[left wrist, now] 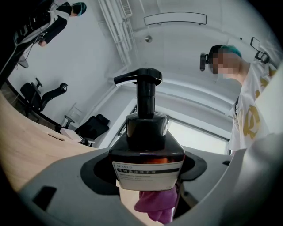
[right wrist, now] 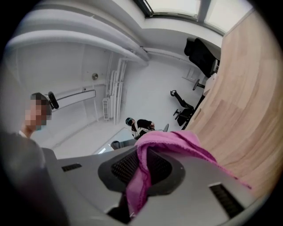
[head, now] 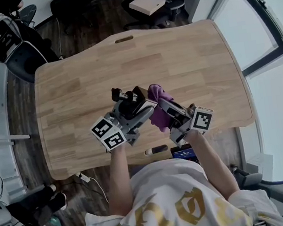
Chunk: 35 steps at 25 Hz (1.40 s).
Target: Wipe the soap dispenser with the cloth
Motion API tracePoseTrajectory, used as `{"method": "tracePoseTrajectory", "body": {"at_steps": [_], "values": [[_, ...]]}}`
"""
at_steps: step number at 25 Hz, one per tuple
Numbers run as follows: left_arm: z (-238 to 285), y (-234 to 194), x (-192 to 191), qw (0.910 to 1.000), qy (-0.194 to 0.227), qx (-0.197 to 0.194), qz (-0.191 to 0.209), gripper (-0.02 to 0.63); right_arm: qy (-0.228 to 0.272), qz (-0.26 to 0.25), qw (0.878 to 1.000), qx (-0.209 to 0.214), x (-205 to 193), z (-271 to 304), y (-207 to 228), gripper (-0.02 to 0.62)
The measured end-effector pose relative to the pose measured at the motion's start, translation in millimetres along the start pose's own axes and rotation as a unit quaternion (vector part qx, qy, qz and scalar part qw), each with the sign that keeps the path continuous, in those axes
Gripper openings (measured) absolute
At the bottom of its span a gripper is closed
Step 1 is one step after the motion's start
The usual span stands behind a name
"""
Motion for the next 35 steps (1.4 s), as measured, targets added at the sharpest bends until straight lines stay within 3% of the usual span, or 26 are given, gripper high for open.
{"method": "tracePoseTrajectory", "body": {"at_steps": [5,11,19,27,35], "values": [[1.6,1.8,-9.7,0.9996,-0.026,-0.001,0.006,0.356,0.057,0.03,0.997,0.032,18.7,-0.8,-2.2,0.044],[7.3,-1.8,-17.8,0.9986,-0.049,0.011,0.018,0.356,0.0,-0.031,0.999,0.025,27.2,5.6,-8.3,0.044],[1.2,-17.7,-36.7,0.9943,-0.093,0.046,0.025,0.356,-0.009,-0.008,0.999,0.033,16.2,4.9,0.6,0.044],[-12.0,-43.1,-72.1,0.9802,-0.172,0.088,0.042,0.356,0.026,-0.043,0.998,-0.029,15.9,-14.5,18.5,0.044],[-6.5,-72.9,-113.8,0.9668,-0.216,0.128,0.048,0.356,0.062,-0.07,0.992,-0.081,34.6,-33.9,36.5,0.044]]}}
Point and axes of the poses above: the fingertips, and each gripper's own axes: z forward along the fingers, y to its right, x out of its top, the point moved 6 cm from there along -z, backward along the fingers, and after that the axes turned 1 degree about z, right-handed, at the moved point
